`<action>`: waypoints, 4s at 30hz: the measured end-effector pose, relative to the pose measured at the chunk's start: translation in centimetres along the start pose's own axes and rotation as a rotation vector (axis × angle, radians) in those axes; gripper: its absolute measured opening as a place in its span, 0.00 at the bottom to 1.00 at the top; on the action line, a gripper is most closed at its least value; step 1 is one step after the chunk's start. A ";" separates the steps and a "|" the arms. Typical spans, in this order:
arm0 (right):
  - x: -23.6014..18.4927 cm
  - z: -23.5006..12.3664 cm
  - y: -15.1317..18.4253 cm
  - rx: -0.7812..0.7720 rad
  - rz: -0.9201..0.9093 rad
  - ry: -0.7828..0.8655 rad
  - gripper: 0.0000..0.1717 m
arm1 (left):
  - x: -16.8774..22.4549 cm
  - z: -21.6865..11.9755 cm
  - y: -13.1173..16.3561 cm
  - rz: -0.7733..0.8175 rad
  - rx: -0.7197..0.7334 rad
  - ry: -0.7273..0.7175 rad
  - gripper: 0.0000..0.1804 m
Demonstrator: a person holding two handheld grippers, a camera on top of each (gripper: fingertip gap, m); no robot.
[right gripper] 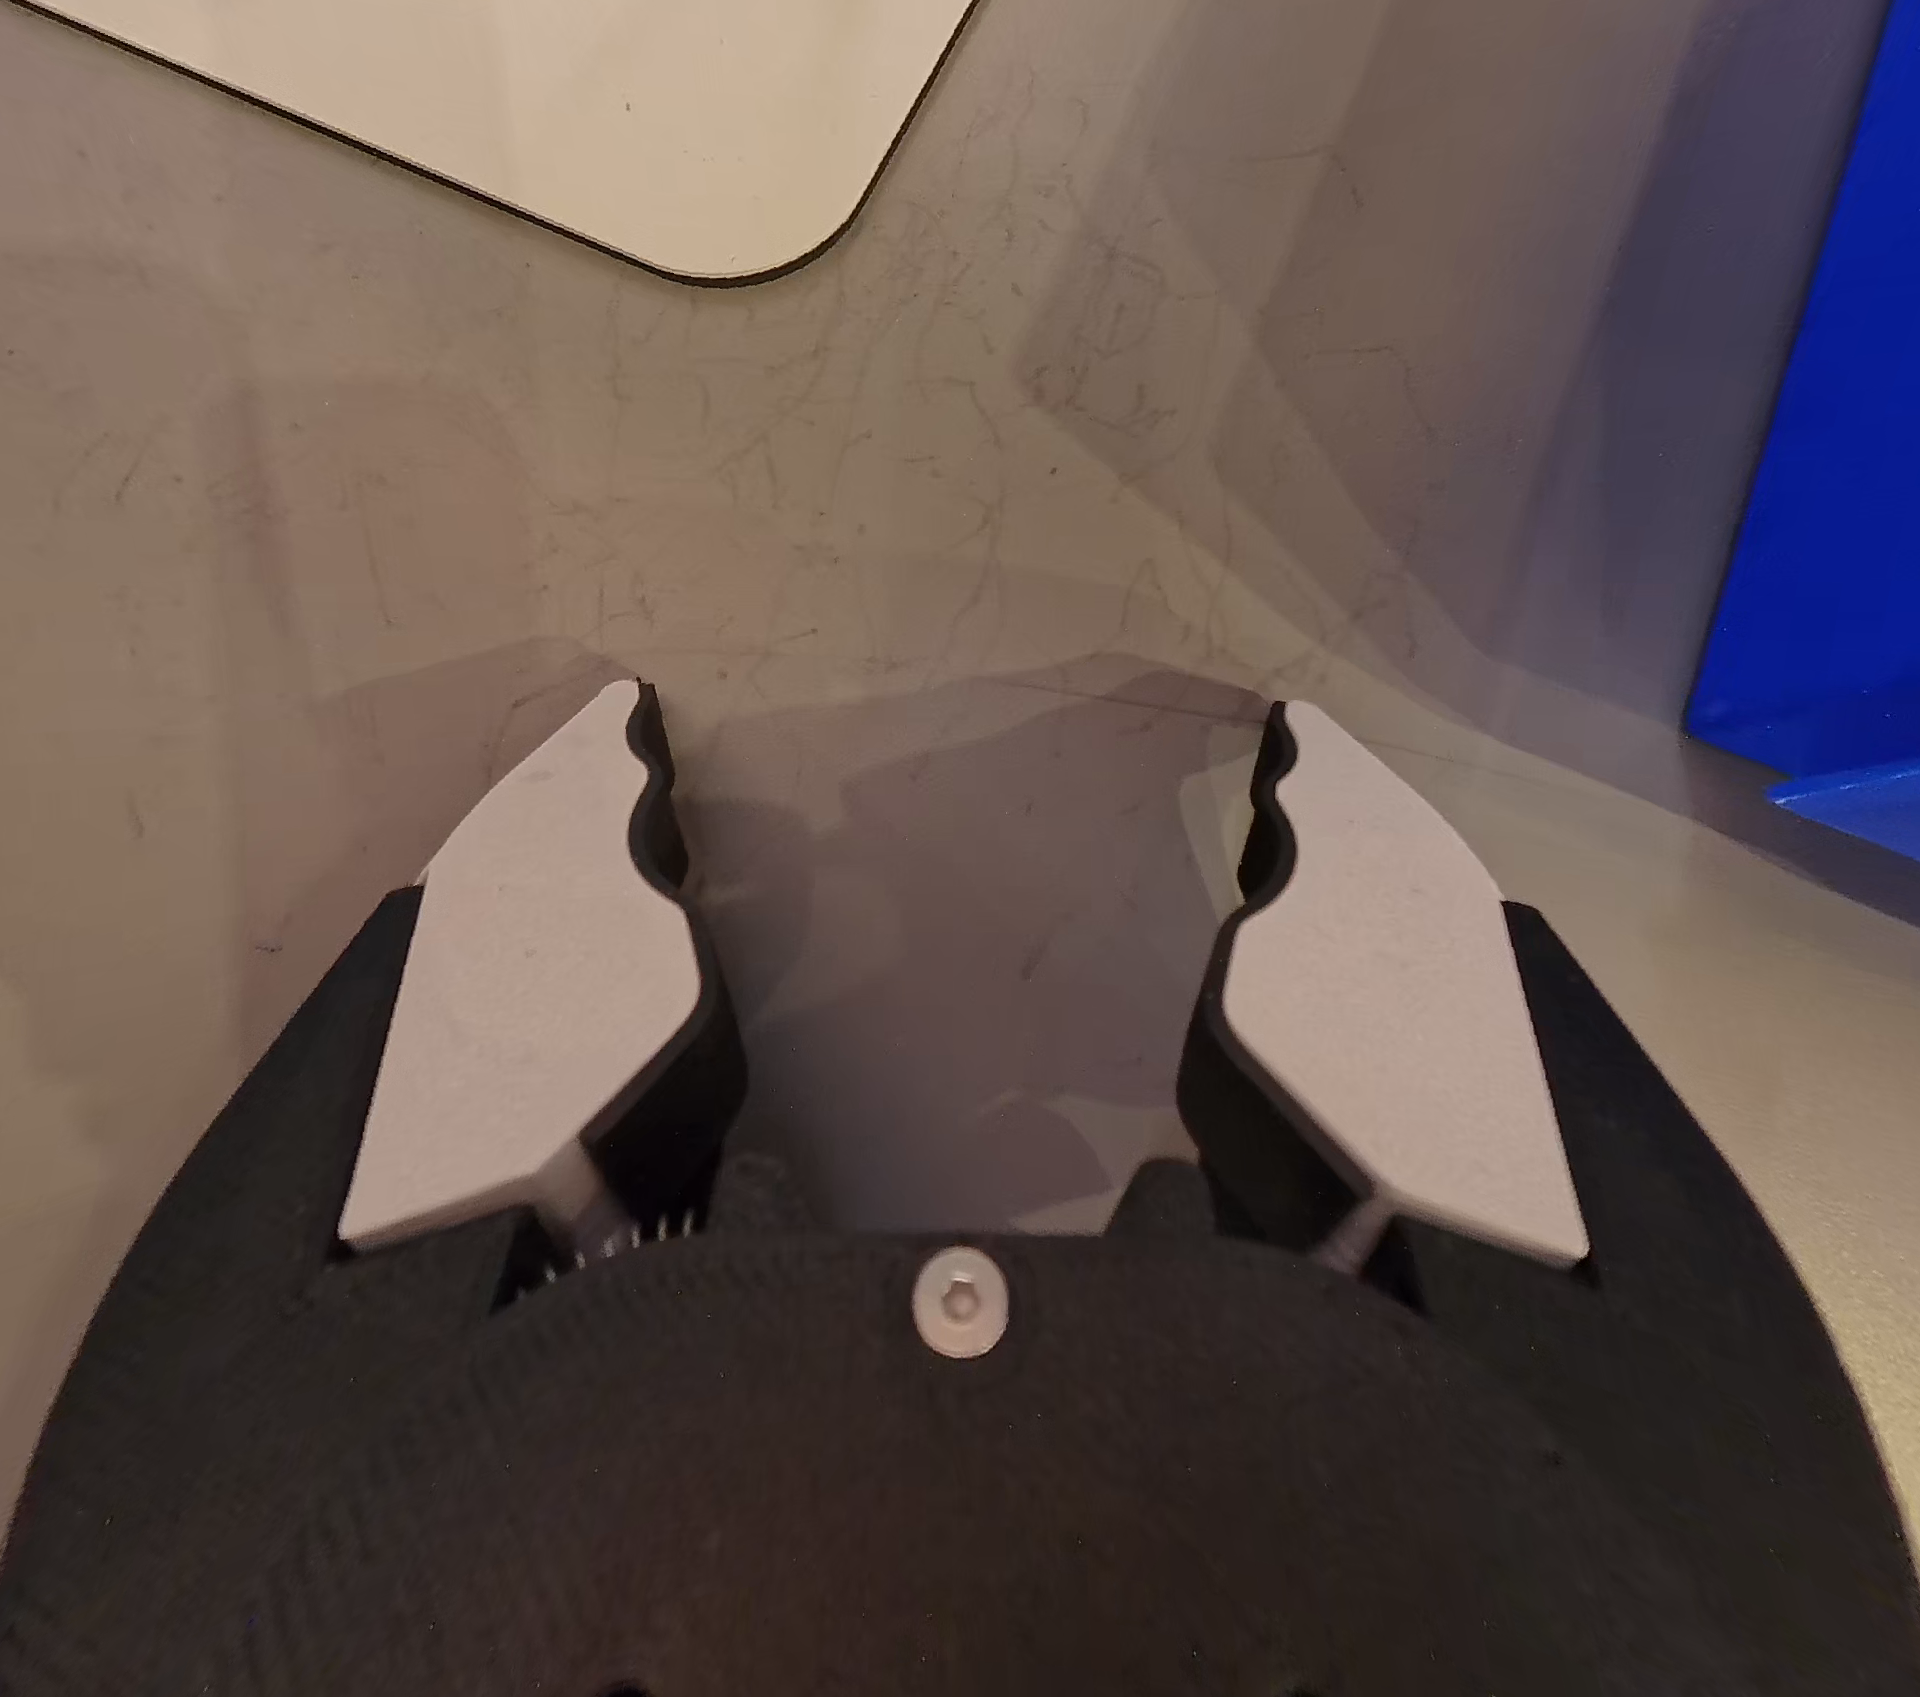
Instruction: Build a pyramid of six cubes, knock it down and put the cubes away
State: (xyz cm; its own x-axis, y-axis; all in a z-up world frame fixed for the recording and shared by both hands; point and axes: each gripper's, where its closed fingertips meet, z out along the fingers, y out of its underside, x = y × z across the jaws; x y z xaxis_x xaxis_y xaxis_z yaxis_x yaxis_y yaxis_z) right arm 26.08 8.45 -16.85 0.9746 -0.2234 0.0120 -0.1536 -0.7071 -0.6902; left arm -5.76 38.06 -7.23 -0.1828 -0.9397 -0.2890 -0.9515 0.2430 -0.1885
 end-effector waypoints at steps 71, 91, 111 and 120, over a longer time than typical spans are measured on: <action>0.2 0.0 0.0 0.003 0.005 0.007 0.61 | 20.3 1.9 -6.7 0.309 -0.151 0.308 0.16; 0.2 0.0 0.0 0.003 0.005 0.007 0.61 | 19.8 2.1 -6.7 0.311 -0.177 0.263 0.16; 0.2 0.0 0.0 0.003 0.006 0.008 0.61 | 20.0 1.9 -6.6 0.296 -0.168 0.282 0.26; -0.1 0.0 -0.2 0.006 -0.006 -0.013 0.58 | 17.5 0.4 -5.0 0.146 -0.078 0.285 0.34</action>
State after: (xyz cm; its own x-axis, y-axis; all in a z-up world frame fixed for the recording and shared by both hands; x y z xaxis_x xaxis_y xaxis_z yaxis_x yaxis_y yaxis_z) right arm 26.06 8.61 -16.72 0.9776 -0.2102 0.0072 -0.1463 -0.7042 -0.6947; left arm -4.13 20.50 -11.69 -0.3701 -0.9284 -0.0317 -0.9242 0.3715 -0.0884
